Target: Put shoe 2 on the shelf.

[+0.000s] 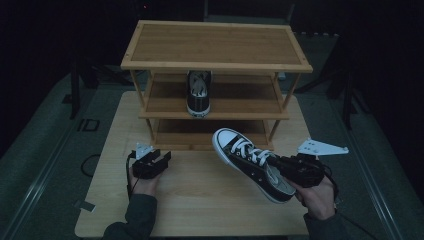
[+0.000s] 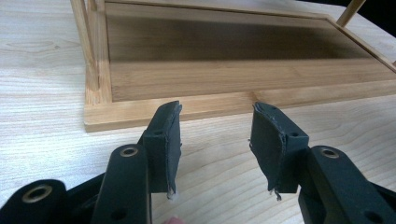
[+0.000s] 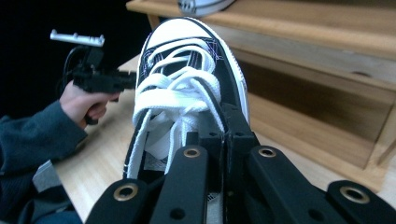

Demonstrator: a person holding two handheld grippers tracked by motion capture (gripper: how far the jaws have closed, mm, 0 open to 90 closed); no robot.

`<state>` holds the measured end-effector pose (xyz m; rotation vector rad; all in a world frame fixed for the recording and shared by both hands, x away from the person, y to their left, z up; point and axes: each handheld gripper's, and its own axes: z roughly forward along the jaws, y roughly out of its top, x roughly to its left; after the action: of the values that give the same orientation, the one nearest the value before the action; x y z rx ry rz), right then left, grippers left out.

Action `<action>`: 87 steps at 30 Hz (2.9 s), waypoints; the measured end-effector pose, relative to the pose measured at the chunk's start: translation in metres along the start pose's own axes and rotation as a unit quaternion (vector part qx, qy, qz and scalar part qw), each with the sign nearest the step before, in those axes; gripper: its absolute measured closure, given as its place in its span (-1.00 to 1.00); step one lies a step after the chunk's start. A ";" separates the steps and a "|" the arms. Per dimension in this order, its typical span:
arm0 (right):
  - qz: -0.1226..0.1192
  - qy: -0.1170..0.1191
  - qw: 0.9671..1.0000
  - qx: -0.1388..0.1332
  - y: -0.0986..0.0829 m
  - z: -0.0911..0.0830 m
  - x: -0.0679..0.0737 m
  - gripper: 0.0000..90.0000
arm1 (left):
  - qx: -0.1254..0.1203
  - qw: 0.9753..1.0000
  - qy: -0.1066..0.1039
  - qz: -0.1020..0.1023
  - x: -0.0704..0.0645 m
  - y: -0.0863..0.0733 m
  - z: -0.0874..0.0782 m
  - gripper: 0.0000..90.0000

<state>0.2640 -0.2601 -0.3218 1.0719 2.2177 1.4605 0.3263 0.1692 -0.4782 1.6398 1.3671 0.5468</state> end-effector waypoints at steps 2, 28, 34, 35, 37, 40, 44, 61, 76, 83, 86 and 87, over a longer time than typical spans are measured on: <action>0.006 -0.006 1.000 -0.008 0.008 -0.002 -0.004 0.96 | 0.000 1.000 0.000 0.000 0.000 0.000 0.000 0.18; 0.082 -0.081 0.992 -0.047 0.062 0.044 -0.036 0.96 | 0.006 1.000 -0.002 0.001 0.000 0.000 0.002 0.19; 0.102 -0.092 0.989 -0.056 0.069 0.059 -0.041 0.96 | 0.005 1.000 -0.002 0.001 0.000 0.000 0.002 0.19; 0.107 -0.094 0.988 -0.059 0.070 0.061 -0.041 0.96 | 0.005 1.000 -0.003 0.000 0.001 0.000 0.001 0.19; 0.116 -0.099 0.986 -0.066 0.072 0.066 -0.043 0.96 | 0.005 1.000 -0.003 0.000 0.001 0.000 0.001 0.19; 0.124 -0.105 0.984 -0.070 0.074 0.071 -0.044 0.96 | 0.005 1.000 -0.002 0.000 0.001 0.000 0.002 0.19; 0.134 -0.114 0.982 -0.075 0.078 0.079 -0.046 0.96 | 0.004 1.000 -0.003 -0.001 0.001 0.000 0.002 0.19; 0.154 -0.157 0.971 -0.095 0.086 0.098 -0.048 0.96 | 0.004 1.000 -0.003 -0.003 0.002 0.001 0.002 0.18; 0.173 -0.187 0.961 -0.110 0.105 0.126 -0.044 0.95 | 0.003 1.000 -0.004 -0.004 0.003 0.001 0.002 0.18; 0.186 -0.190 0.957 -0.117 0.113 0.141 -0.040 0.95 | 0.001 1.000 -0.004 -0.005 0.004 0.001 0.001 0.18; 0.197 -0.191 0.954 -0.122 0.115 0.145 -0.039 0.94 | 0.001 1.000 -0.004 -0.005 0.004 0.002 0.001 0.18; 0.201 -0.192 0.953 -0.123 0.115 0.146 -0.038 0.94 | 0.001 1.000 -0.004 -0.005 0.004 0.002 0.001 0.18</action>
<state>0.4256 -0.1643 -0.2930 1.6221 1.5669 1.4701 0.3293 0.1728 -0.4782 1.6343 1.3700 0.5328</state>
